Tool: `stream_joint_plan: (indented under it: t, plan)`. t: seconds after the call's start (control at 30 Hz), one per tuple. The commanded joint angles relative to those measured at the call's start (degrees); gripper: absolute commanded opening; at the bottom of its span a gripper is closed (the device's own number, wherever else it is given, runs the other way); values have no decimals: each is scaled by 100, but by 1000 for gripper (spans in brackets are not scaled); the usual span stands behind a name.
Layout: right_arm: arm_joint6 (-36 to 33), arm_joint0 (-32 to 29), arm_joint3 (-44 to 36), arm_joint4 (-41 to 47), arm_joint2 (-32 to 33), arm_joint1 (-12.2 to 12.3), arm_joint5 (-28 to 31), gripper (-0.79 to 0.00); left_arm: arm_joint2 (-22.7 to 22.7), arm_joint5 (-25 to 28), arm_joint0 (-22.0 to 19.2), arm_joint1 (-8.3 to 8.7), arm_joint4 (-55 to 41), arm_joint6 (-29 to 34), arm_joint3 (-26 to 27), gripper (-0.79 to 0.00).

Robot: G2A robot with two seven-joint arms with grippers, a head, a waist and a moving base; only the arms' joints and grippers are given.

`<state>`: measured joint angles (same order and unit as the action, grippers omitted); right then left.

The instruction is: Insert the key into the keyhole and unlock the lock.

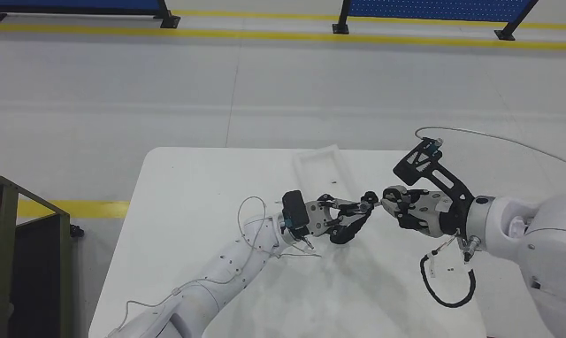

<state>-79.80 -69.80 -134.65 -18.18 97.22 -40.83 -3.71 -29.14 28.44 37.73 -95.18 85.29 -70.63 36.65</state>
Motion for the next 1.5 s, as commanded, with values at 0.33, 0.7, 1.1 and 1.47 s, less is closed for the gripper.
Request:
stream_joint_plan:
  t: [0.33,0.7,1.1,1.47]
  plan:
    - [25,-4,0,21,-13,-1,-28,-785,26,12,-30,-63,-13,-72,-76,-785]
    - [25,-4,0,21,-13,-1,-28,-785,26,12,-30,-63,-13,-72,-76,-785]
    - [160,-51,0,-35,-25,-2,68,-785,26,12,-30,-63,-13,-72,-76,-785]
    - [-150,352,0,91,237,95,833,-785,-183,-119,213,60,150,312,480,-785]
